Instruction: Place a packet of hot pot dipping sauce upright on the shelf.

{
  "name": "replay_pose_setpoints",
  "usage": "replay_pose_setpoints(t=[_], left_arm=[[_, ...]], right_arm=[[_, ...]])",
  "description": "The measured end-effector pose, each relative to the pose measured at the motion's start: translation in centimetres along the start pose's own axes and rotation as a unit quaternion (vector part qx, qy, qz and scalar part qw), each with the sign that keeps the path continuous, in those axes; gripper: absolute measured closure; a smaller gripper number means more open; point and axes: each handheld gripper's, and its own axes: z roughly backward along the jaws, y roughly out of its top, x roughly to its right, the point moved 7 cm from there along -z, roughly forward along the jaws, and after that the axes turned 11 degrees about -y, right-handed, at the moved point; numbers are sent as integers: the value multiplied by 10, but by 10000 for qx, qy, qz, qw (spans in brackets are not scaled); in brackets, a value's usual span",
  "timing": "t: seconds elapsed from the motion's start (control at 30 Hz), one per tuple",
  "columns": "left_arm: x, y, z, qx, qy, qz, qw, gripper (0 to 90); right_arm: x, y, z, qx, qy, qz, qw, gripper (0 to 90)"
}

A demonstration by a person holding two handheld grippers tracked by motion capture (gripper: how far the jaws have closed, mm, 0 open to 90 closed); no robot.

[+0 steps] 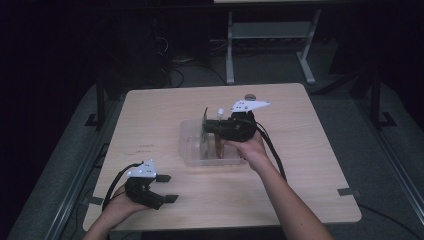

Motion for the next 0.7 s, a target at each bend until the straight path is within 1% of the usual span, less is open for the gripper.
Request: replay_pose_setpoints(t=[0.1,0.27,0.37,0.5,0.57,0.63,0.7], left_arm=[[-1,0,0,35,7,15,10000,223],[-1,1,1,45,34,24,10000,220],[-2,2,2,64,51,54,10000,218],[-3,2,4,105,87,84,9999,217],[-3,3,4,103,91,91,9999,217],[-3,3,4,110,90,108,9998,217],[-2,2,4,93,83,112,9999,217]], right_arm=[[-1,0,5,-66,-32,68,9999,603],[-3,0,13,-225,-212,283,9991,469],[-7,-1,18,-354,-203,467,9981,425],[-14,-5,25,-559,-167,625,9963,382],[-16,-6,28,-610,-188,699,9955,364],[-18,-8,32,-646,-159,756,9949,344],[-20,-9,36,-656,-197,819,9943,334]])
